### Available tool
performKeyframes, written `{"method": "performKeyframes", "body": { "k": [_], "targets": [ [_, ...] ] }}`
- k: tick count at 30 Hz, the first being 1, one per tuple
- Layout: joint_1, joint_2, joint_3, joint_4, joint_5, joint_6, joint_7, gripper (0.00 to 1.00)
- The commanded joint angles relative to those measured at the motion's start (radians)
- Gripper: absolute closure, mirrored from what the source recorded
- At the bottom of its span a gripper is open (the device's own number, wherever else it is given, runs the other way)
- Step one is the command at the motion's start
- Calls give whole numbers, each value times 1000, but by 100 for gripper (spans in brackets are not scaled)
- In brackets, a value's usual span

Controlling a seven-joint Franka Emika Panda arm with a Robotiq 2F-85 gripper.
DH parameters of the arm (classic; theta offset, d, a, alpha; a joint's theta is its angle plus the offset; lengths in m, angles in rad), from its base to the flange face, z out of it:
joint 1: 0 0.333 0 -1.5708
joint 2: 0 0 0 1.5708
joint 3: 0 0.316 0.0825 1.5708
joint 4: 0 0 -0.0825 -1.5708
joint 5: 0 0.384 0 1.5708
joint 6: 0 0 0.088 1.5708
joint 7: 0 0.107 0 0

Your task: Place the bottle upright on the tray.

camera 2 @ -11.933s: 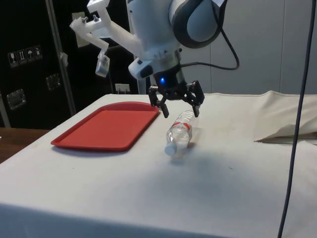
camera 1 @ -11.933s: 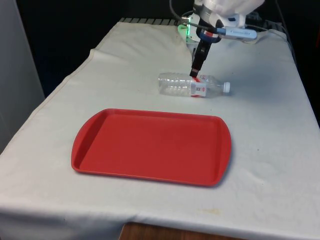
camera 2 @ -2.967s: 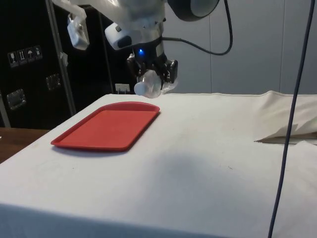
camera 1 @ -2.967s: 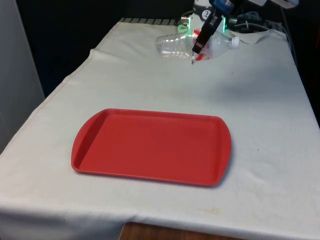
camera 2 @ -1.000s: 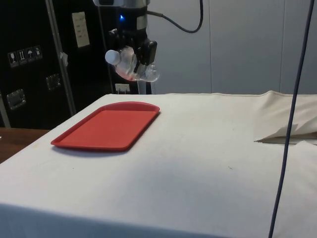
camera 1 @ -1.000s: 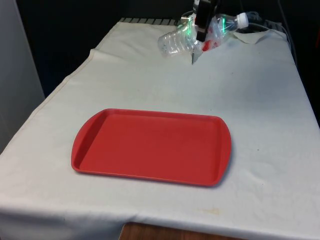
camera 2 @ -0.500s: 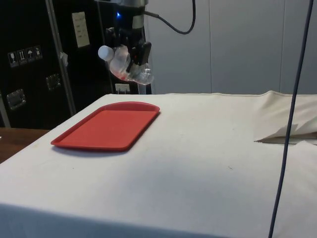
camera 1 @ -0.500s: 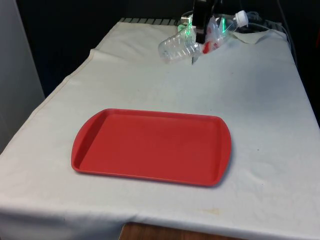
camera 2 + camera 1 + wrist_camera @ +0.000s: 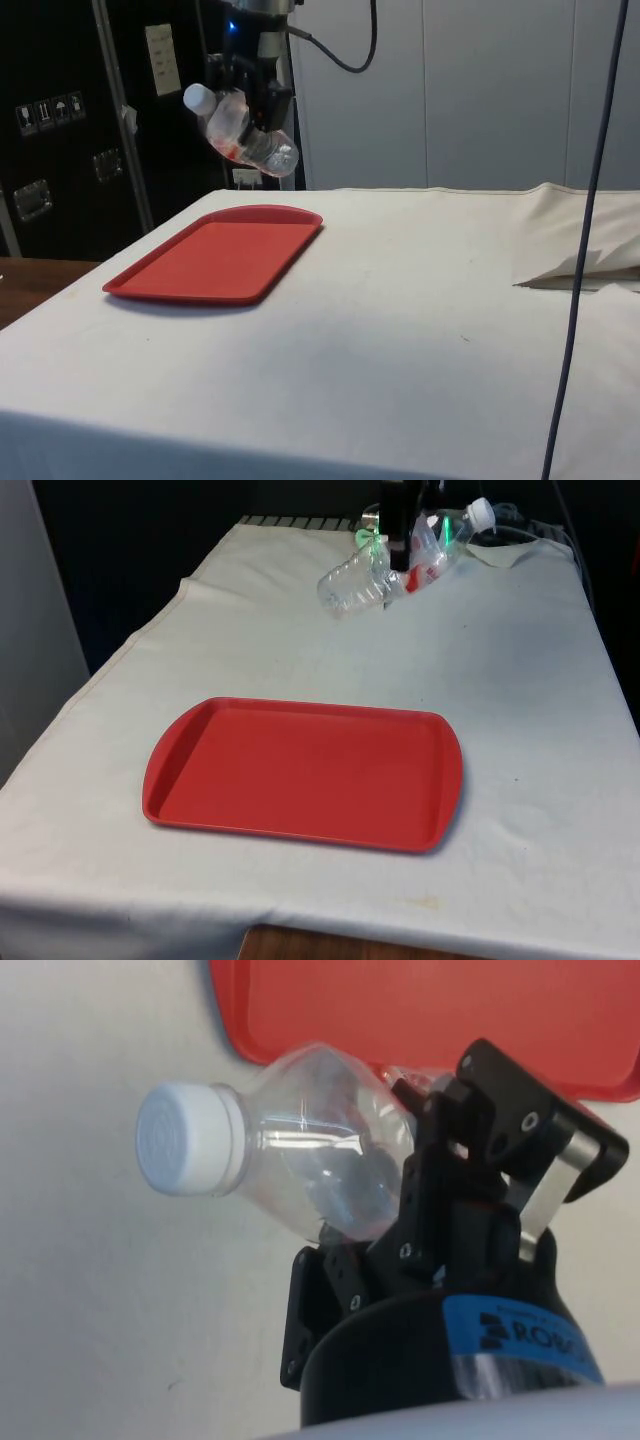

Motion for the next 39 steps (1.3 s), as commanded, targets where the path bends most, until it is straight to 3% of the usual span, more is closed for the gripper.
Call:
{"method": "performKeyframes", "body": {
  "k": [1,5,6,9,14,15,16,22,23,24,30,32,33,34,39],
  "targets": [
    [-1,3,3,0,29,19,-19,65],
    [-1,11,-1,2,54,46,-22,65],
    [-1,9,-5,2,30,36,-4,65],
    [0,20,-1,6,79,73,-16,65],
    [0,32,-1,14,113,100,-10,65],
    [0,31,-6,14,96,91,-1,65],
    [1,36,0,18,126,108,-8,65],
    [1,50,1,28,167,137,-3,65],
    [1,47,-4,27,147,125,4,65],
    [1,54,3,32,182,146,-1,65],
    [2,64,7,37,230,176,5,65],
    [2,65,8,38,243,183,9,65],
    [2,64,1,38,222,170,17,65],
    [2,66,9,38,248,186,10,65],
    [2,73,10,42,272,203,25,65]
  ]
}}
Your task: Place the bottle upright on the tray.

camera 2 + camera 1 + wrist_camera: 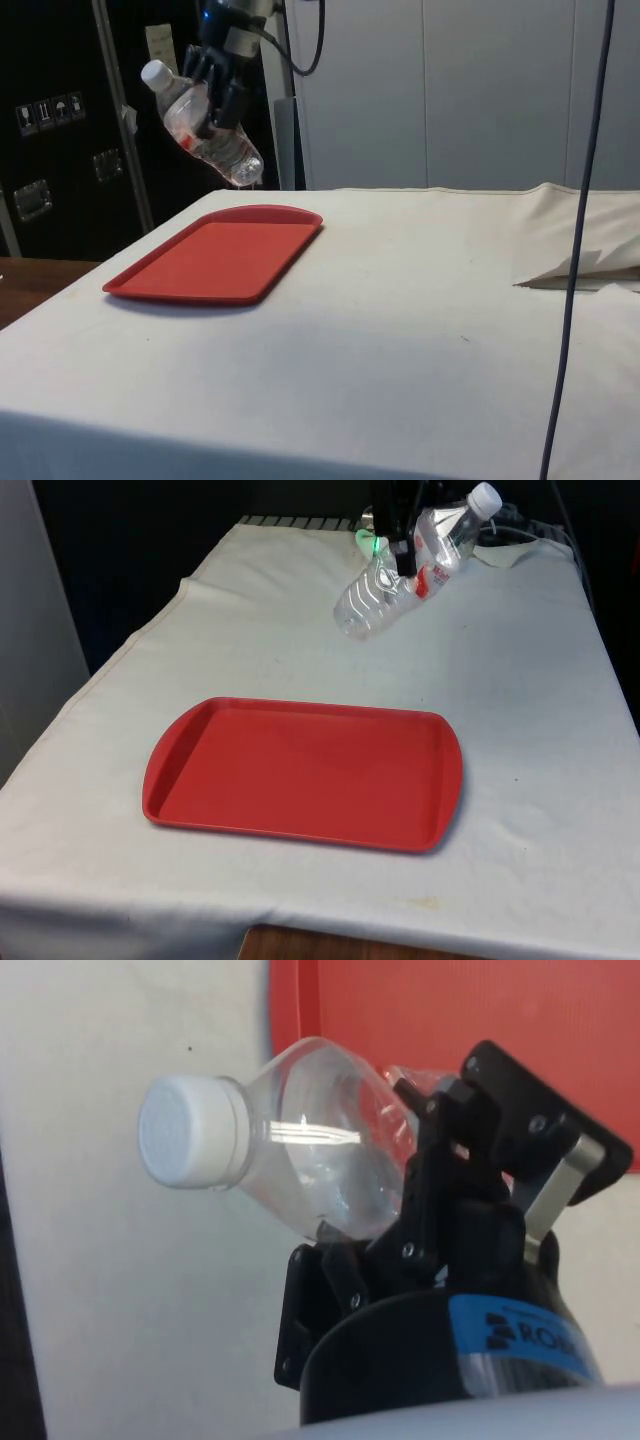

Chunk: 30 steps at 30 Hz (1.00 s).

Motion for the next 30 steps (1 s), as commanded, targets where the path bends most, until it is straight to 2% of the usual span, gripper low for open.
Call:
{"method": "performKeyframes", "body": {
  "k": [1,4,5,6,13,14,15,21,22,23,30],
  "targets": [
    [0,5,8,3,24,12,-4,65],
    [0,12,7,8,34,22,19,65],
    [0,7,0,4,13,9,21,65],
    [0,14,7,9,33,23,26,65],
    [-1,29,7,17,32,39,90,65],
    [0,26,1,14,13,29,94,65],
    [-1,31,7,18,32,42,98,65],
    [-1,43,7,23,31,57,151,65],
    [0,39,0,20,13,47,157,65],
    [-1,44,7,24,31,59,159,65],
    [-2,57,8,31,31,75,219,65]
  ]
}}
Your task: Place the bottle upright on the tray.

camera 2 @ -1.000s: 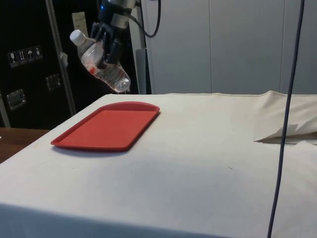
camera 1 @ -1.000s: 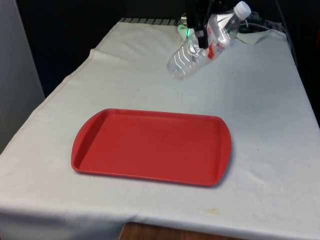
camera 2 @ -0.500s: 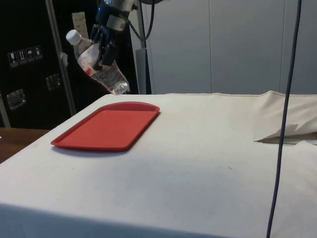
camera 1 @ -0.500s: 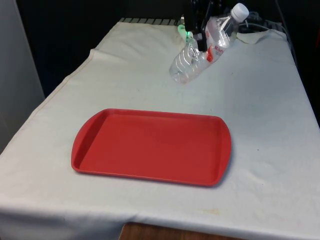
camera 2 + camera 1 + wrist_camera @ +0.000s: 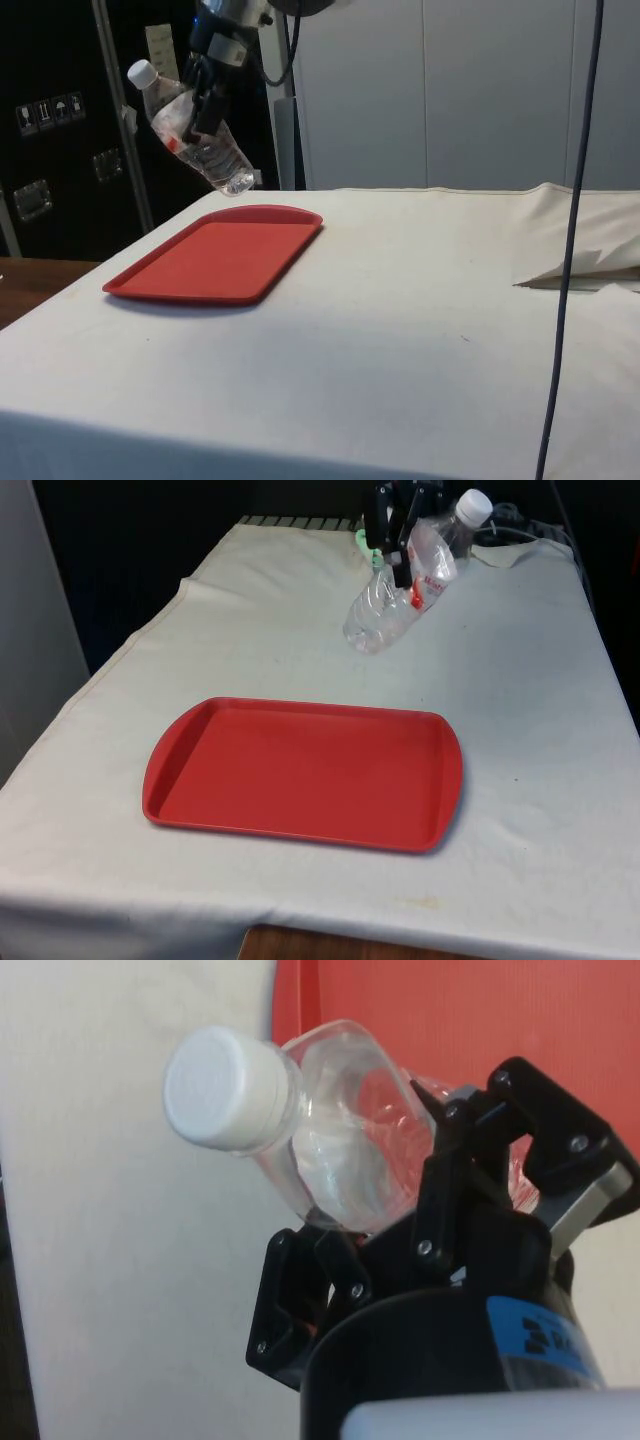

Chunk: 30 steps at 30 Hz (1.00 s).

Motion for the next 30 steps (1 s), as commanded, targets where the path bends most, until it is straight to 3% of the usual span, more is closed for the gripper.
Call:
{"method": "performKeyframes", "body": {
  "k": [1,3,30],
  "targets": [
    [0,2,0,0,0,3,8,65],
    [-2,10,8,5,19,19,25,65],
    [0,13,1,17,0,56,217,65]
  ]
}}
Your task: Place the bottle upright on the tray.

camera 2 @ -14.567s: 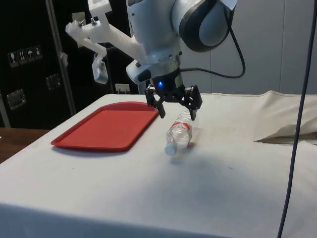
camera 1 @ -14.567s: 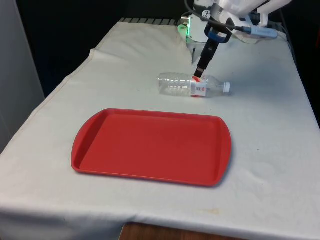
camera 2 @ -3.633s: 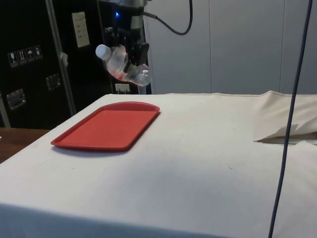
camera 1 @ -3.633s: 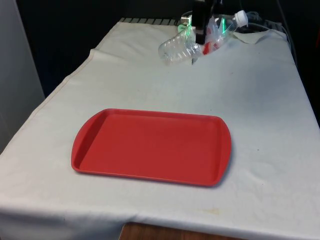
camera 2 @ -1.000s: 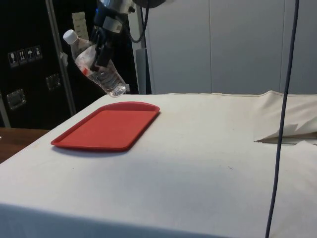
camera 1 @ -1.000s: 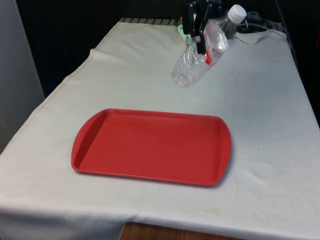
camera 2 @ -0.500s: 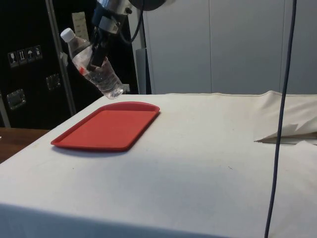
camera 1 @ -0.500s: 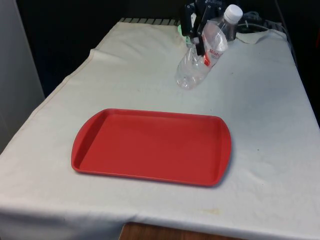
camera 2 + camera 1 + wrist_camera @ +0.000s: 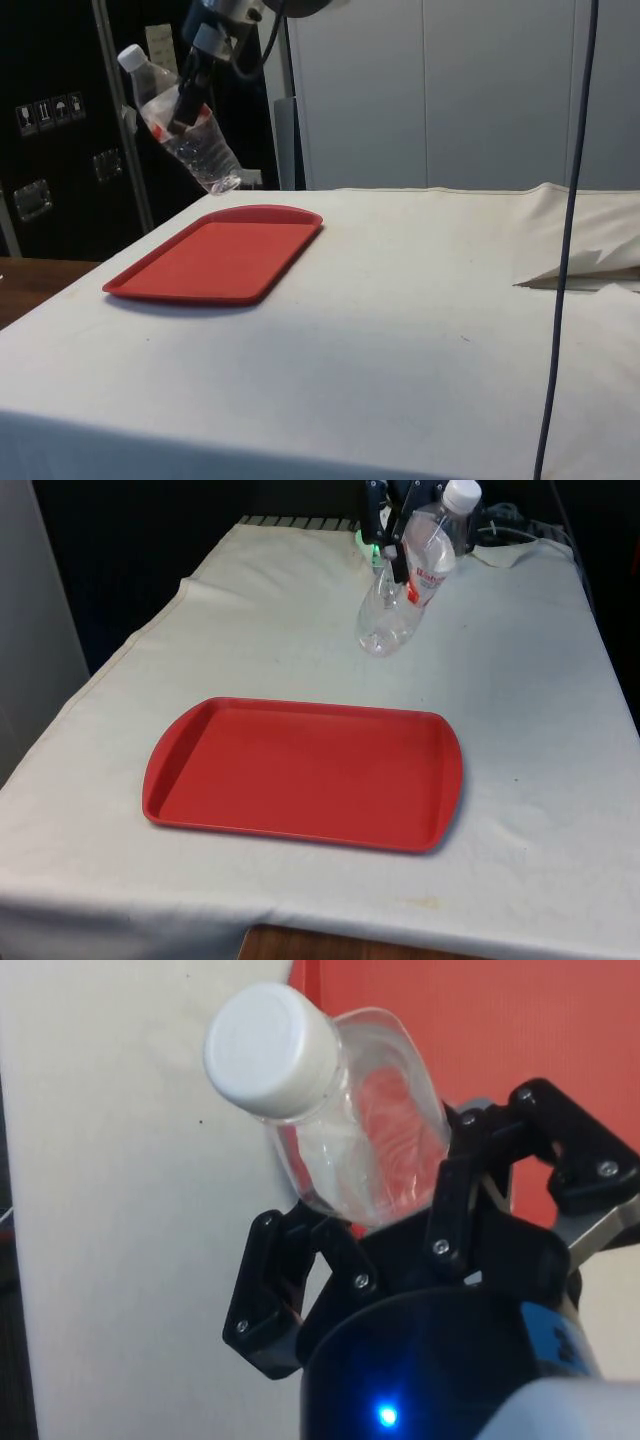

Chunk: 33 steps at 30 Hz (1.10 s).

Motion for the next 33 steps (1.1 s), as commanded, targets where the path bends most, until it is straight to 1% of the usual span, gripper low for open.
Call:
{"method": "performKeyframes", "body": {
  "k": [1,5,7,8,9,15,16,17,21,22,26,27,28,29,33],
  "targets": [
    [-1,0,6,1,14,12,3,65],
    [-1,2,7,2,15,25,29,65],
    [-1,3,8,0,16,40,51,65],
    [0,3,0,0,0,29,56,65],
    [-1,4,9,0,17,44,58,65],
    [-1,6,18,-6,22,88,103,65],
    [2,6,3,-4,0,70,106,65],
    [-1,7,19,-7,22,95,110,65],
    [-1,10,22,-10,21,120,138,65],
    [-1,12,24,-11,20,135,152,65],
    [0,17,25,-17,17,167,179,65],
    [3,19,9,-12,0,148,181,65],
    [0,18,25,-19,16,174,185,65],
    [0,20,26,-25,14,192,197,65],
    [0,23,26,-37,12,226,218,65]
  ]
}}
